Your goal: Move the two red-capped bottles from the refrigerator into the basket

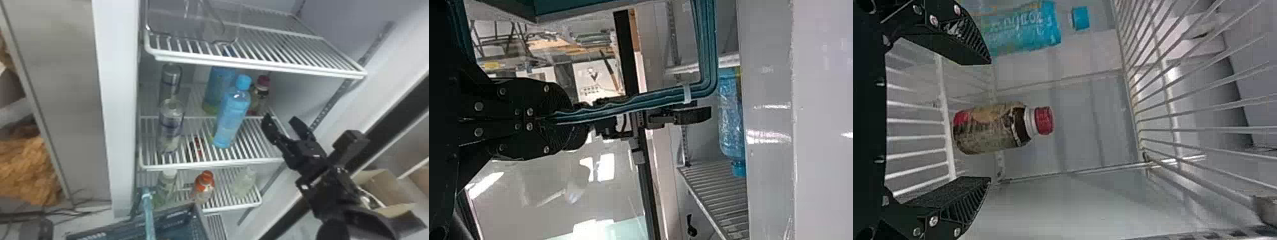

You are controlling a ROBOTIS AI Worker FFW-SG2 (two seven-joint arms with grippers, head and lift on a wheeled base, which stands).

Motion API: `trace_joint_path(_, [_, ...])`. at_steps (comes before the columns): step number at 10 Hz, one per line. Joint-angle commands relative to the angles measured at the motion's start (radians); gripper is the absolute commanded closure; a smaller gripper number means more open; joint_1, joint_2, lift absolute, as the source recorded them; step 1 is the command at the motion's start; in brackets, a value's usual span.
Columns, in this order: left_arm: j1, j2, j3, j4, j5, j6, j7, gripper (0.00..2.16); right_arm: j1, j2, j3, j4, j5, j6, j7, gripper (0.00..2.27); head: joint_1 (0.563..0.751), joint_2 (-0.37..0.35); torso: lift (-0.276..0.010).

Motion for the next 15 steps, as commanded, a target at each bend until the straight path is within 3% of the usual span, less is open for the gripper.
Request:
trace_joint_path(1, [0.004, -0.001, -0.002, 0.0, 0.0, 0.002, 0.0, 1.2, -0.054, -0.012, 0.028, 0.06, 0.018, 0.006, -0.008, 0.19, 0.695, -0.35, 0.0])
trace_joint_path(15, [0.004, 0.0, 0.0, 0.002, 0.002, 0.002, 0.002, 1.2, -0.297, -0.045, 0.108, 0.289, 0.13, 0.095, -0.104, 0.19, 0.695, -0.35, 0.0])
